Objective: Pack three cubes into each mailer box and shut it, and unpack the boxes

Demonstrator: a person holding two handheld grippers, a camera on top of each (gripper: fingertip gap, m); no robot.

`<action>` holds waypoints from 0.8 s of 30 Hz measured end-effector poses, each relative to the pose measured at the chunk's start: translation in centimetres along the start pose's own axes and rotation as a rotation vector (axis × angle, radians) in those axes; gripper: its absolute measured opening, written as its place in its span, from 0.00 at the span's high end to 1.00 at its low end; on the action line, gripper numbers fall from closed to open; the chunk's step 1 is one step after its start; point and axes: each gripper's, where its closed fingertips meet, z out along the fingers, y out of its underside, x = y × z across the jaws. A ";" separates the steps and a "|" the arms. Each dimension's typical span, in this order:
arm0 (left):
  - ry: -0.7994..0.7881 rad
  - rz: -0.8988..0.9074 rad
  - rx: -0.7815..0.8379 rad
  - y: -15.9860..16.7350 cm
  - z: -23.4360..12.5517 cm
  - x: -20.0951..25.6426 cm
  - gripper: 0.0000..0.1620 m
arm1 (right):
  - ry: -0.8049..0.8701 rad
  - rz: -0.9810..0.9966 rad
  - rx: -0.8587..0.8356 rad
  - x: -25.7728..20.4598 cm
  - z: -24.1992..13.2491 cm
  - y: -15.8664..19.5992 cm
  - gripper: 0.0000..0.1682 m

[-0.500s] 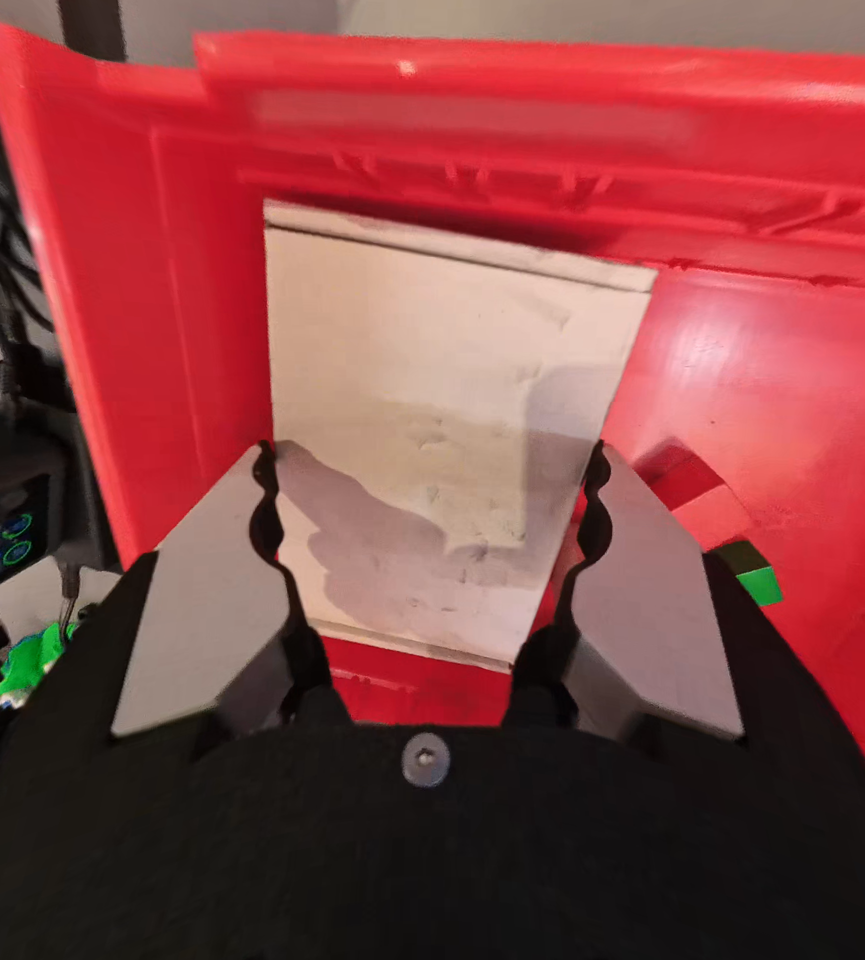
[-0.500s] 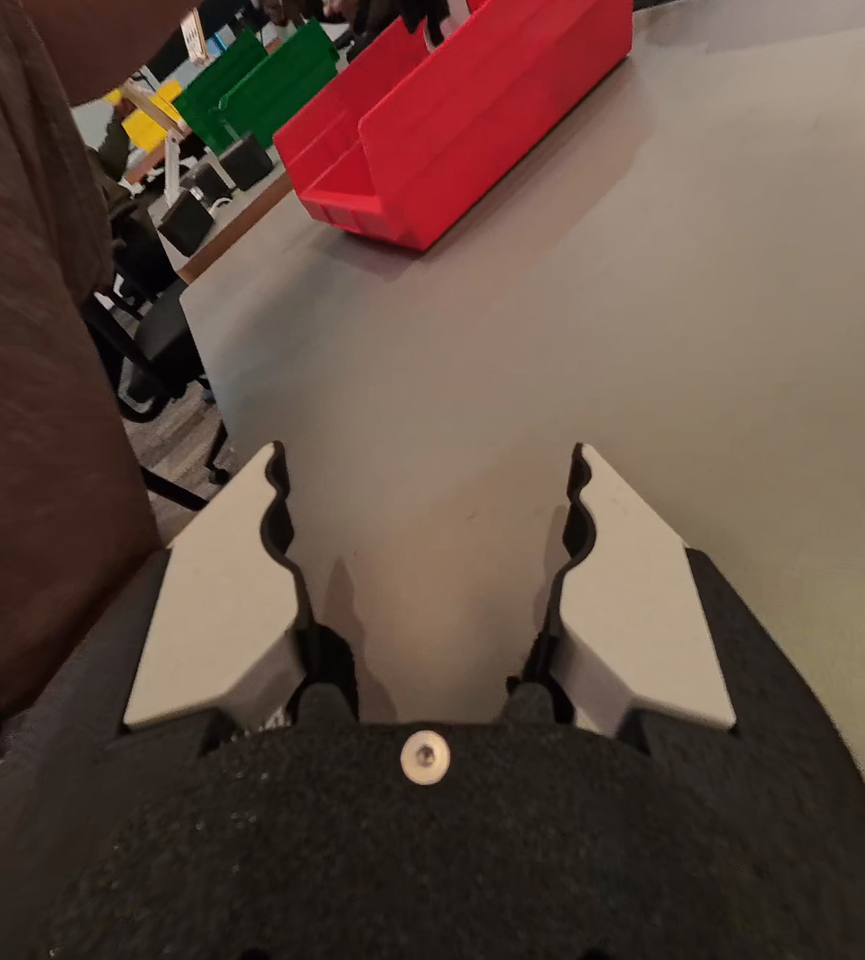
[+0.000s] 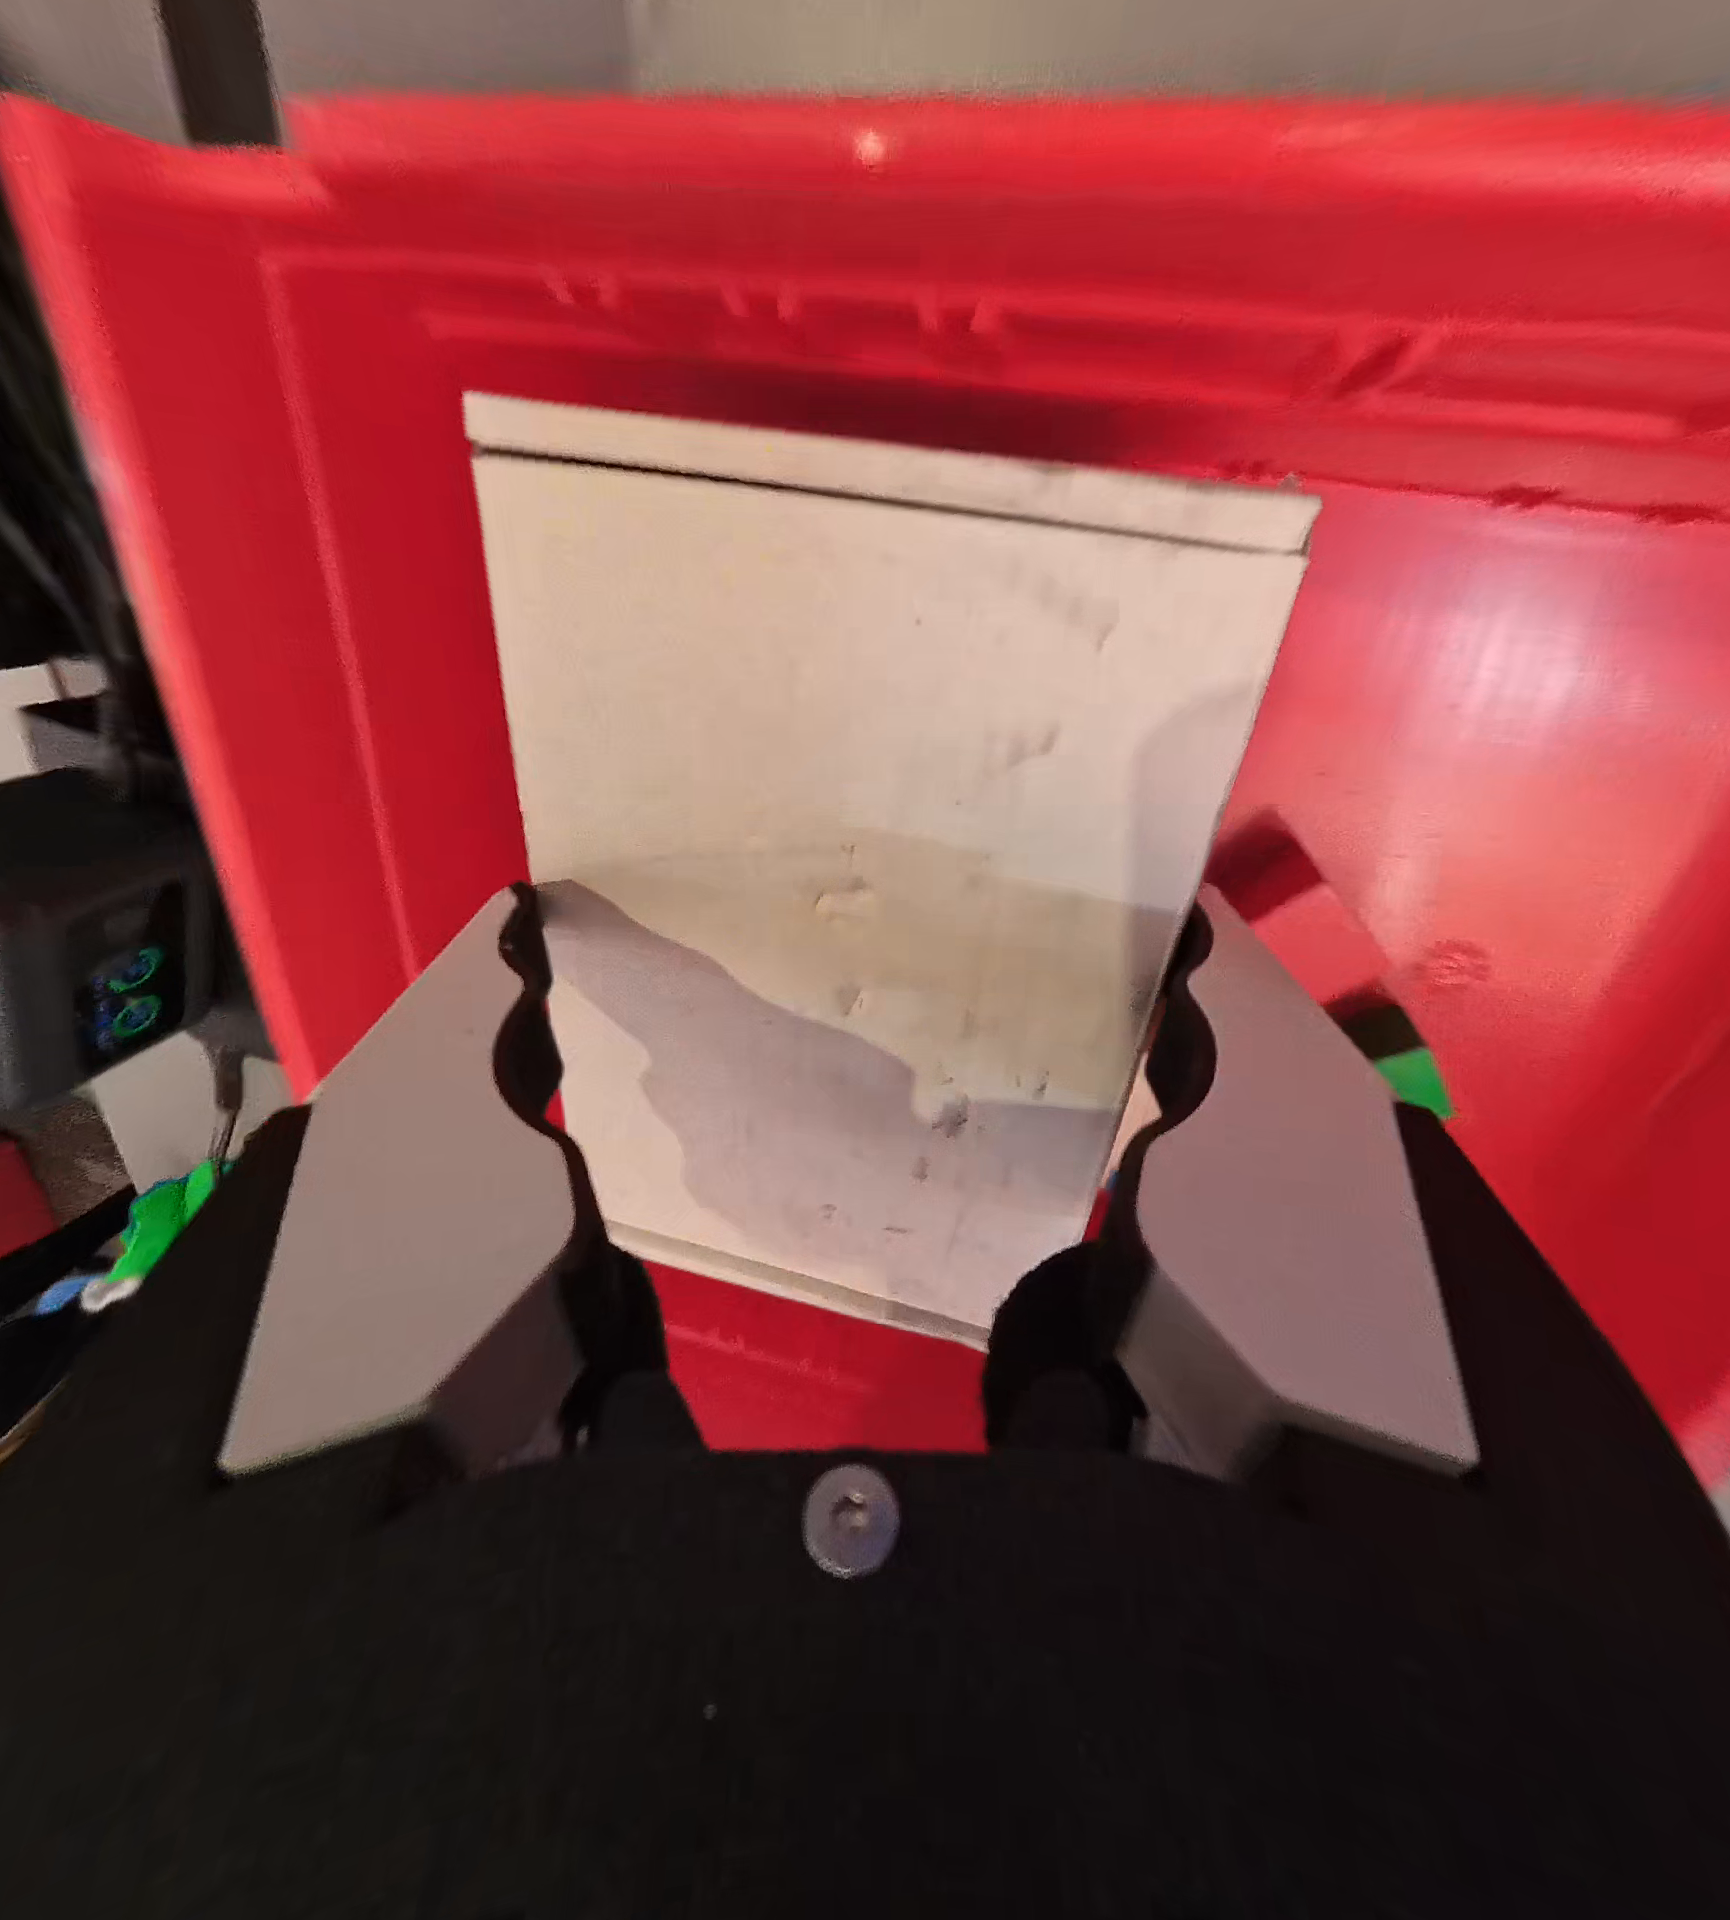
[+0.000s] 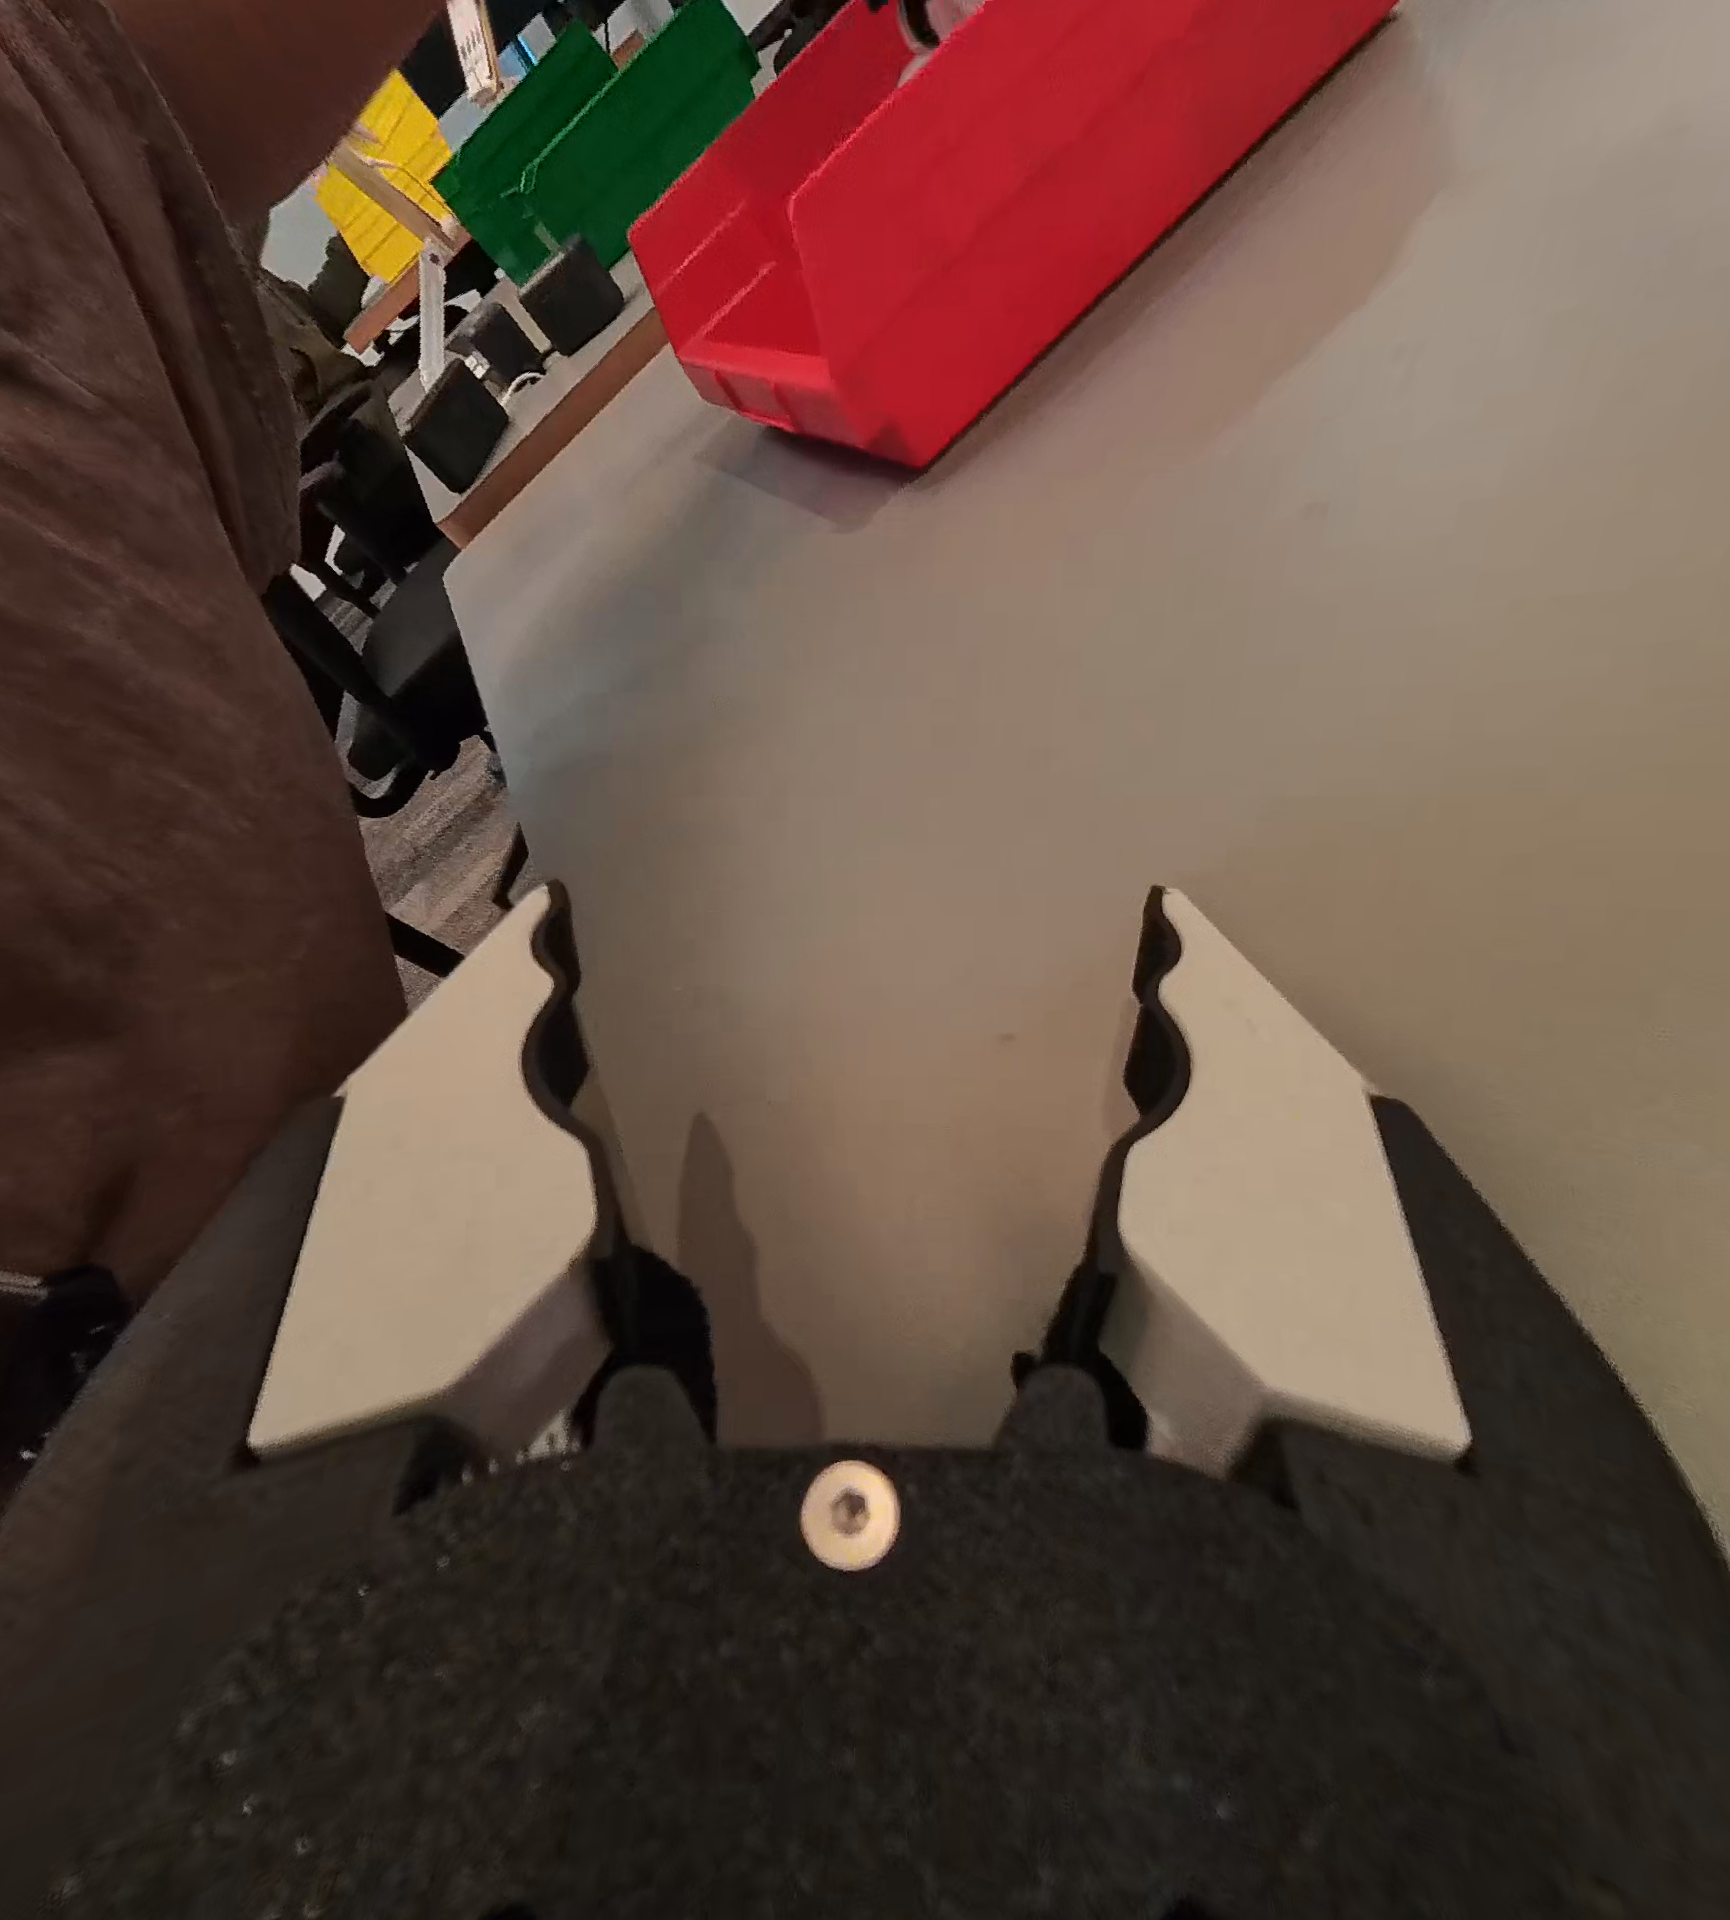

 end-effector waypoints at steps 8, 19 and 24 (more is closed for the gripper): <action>-0.167 0.012 0.144 -3.9 -13.3 -1.1 0.29 | 0.059 -0.129 0.010 -1.1 -0.4 -0.4 0.37; 0.004 0.217 0.215 -21.9 -11.0 7.3 0.30 | 0.119 -0.230 -0.019 -1.1 -0.3 -0.3 0.39; 0.053 0.262 0.123 -26.7 -4.1 10.1 0.30 | 0.124 -0.222 0.011 -1.2 -1.0 -0.6 0.39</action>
